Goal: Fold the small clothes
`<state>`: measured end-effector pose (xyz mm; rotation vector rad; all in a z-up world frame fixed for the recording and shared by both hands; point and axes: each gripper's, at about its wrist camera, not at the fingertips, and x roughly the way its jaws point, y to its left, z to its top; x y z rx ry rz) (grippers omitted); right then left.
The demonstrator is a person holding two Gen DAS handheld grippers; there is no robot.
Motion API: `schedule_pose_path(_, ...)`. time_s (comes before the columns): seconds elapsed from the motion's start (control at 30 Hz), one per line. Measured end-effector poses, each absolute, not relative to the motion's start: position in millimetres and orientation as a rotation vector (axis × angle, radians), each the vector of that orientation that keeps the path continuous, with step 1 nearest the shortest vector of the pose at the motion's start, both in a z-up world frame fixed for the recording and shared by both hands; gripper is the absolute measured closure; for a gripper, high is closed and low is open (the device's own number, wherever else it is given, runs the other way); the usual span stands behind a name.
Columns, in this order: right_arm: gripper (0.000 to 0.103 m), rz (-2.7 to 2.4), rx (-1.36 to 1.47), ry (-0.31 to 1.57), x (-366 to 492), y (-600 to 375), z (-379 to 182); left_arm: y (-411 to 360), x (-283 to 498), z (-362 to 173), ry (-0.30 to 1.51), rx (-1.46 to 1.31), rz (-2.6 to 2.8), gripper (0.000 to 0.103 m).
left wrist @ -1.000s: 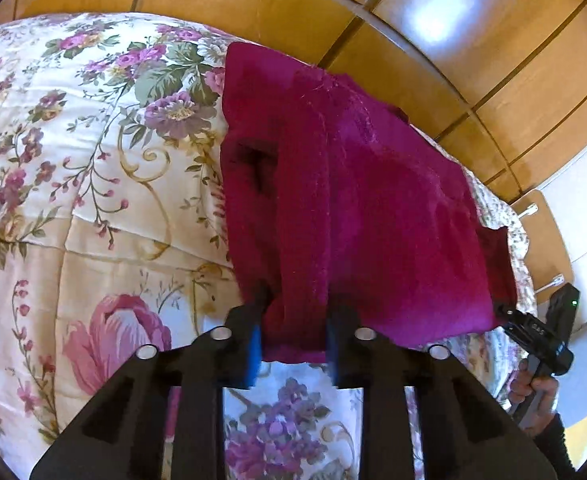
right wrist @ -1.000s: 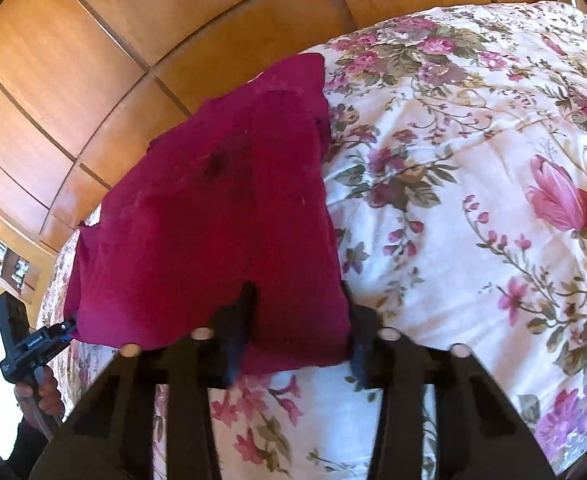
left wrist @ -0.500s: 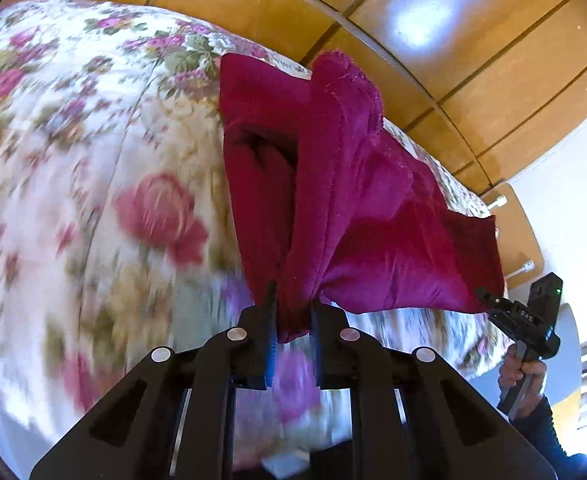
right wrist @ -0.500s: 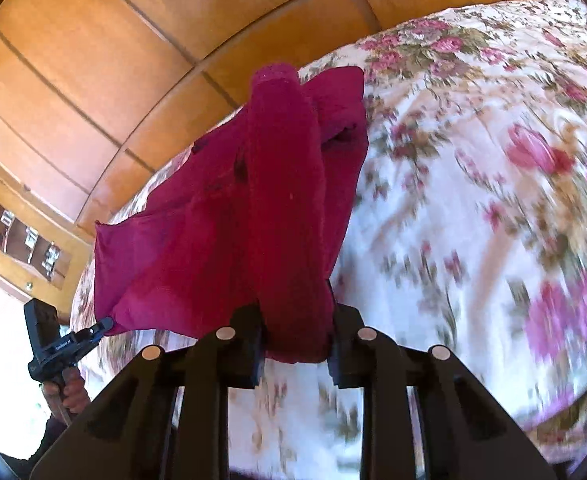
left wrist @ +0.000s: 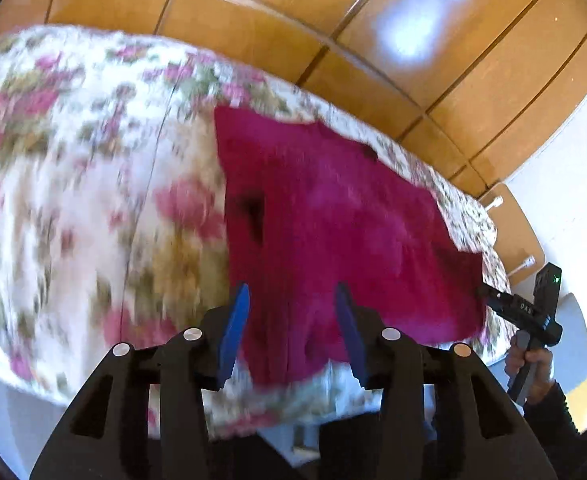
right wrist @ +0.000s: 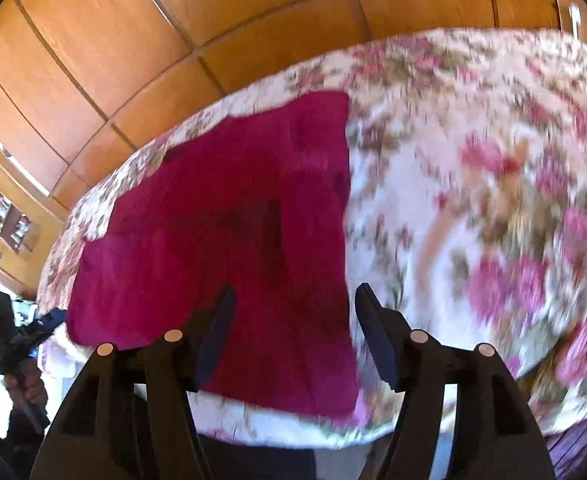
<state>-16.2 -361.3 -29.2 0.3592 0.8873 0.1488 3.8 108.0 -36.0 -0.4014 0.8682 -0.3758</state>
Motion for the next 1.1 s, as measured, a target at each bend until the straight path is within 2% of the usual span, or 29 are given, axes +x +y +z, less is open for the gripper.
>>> schedule_pose_path(0.07, 0.042, 0.128, 0.329, 0.885, -3, -358, -30, 105, 19, -32, 0.857, -0.382, -0.362, 0.06)
schedule_pose_path(0.17, 0.057, 0.103, 0.297, 0.892, 9, -356, -37, 96, 43, -36, 0.865, -0.372, -0.368, 0.06)
schedule_pose_path(0.23, 0.086, 0.091, 0.28, 0.897, 13, -356, -39, 90, 51, -39, 0.881, -0.37, -0.382, 0.06)
schedule_pose_path(0.27, 0.09, 0.083, 0.27, 0.896, 13, -355, -38, 86, 50, -42, 0.891, -0.363, -0.382, 0.071)
schedule_pose_path(0.3, 0.095, 0.083, 0.265, 0.892, 11, -354, -36, 83, 52, -42, 0.895, -0.347, -0.378, 0.091)
schedule_pose_path(0.33, 0.095, 0.087, 0.259, 0.883, 7, -354, -31, 82, 51, -40, 0.887, -0.335, -0.376, 0.095)
schedule_pose_path(0.53, 0.096, 0.166, 0.289, 0.775, -9, -355, 16, 96, 29, -9, 0.784, -0.414, -0.432, 0.097)
schedule_pose_path(0.77, 0.096, 0.215, 0.324, 0.662, 39, -348, 64, 102, 46, 30, 0.695, -0.386, -0.405, 0.097)
schedule_pose_path(0.93, 0.096, 0.196, 0.332, 0.665, 101, -347, 67, 108, 90, 37, 0.687, -0.367, -0.352, 0.097)
schedule_pose_path(1.1, 0.096, 0.127, 0.365, 0.731, 167, -357, 40, 111, 155, 23, 0.744, -0.351, -0.288, 0.097)
